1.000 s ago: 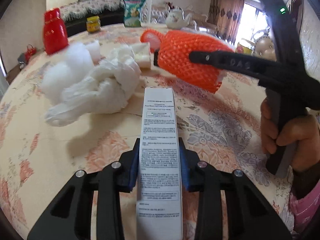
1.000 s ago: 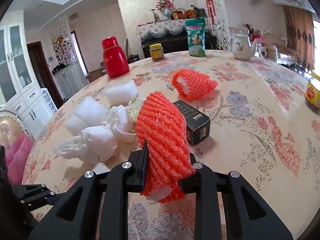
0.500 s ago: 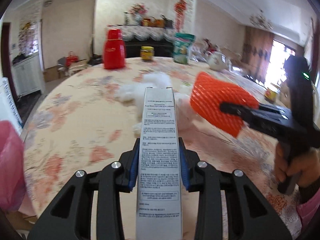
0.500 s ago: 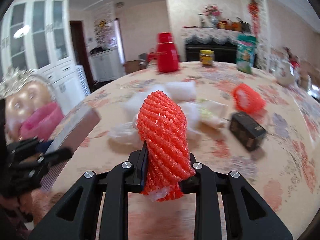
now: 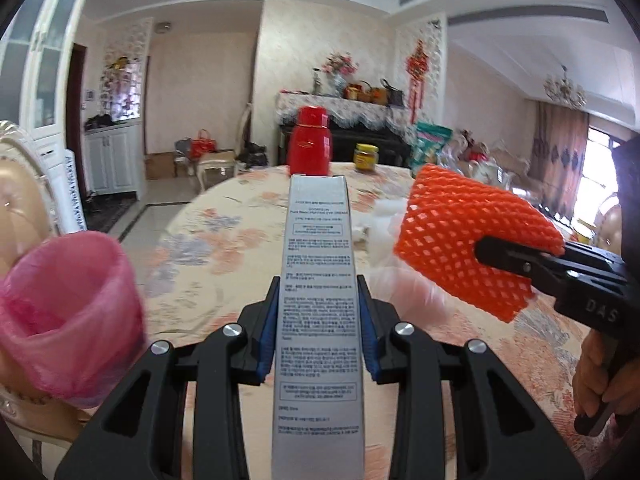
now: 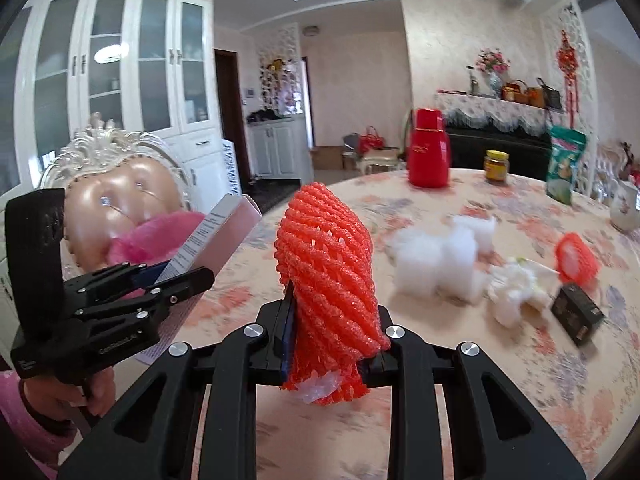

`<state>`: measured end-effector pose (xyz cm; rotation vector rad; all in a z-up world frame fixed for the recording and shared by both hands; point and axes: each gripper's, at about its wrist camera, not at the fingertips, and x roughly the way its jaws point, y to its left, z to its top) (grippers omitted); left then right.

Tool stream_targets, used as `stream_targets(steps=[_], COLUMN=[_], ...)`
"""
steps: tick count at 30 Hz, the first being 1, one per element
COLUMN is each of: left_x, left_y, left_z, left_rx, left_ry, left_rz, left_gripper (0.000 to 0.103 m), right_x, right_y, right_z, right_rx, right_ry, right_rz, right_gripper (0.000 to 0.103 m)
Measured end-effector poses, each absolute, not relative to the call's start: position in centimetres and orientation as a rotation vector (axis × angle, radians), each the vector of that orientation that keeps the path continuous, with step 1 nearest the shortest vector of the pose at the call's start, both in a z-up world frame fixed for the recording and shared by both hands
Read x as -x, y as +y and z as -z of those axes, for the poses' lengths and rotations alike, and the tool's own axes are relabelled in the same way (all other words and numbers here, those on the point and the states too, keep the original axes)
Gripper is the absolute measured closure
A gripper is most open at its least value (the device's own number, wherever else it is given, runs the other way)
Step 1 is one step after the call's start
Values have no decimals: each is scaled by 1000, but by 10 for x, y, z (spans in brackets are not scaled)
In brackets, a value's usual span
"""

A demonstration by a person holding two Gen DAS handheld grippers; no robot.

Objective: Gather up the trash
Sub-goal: 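Drop the white box into the pink bin with the left tool while the right tool drops the orange net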

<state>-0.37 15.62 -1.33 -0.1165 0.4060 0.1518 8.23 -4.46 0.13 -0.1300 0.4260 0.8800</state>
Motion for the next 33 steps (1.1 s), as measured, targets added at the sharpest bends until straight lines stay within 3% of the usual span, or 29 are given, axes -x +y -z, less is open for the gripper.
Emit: stream_targets(steps=[17, 33], left_x=[78, 58], left_y=[288, 406], left_z=[12, 9], left_rx=[205, 222], left_ry=[371, 459], left_rz=[-423, -578], left_gripper=[69, 69], right_x=[-52, -74], right_y=[108, 247], right_z=[-4, -3], right_rx=[217, 167], right_ry=[437, 531], right_rz=[-1098, -1226], right_gripper=[78, 78])
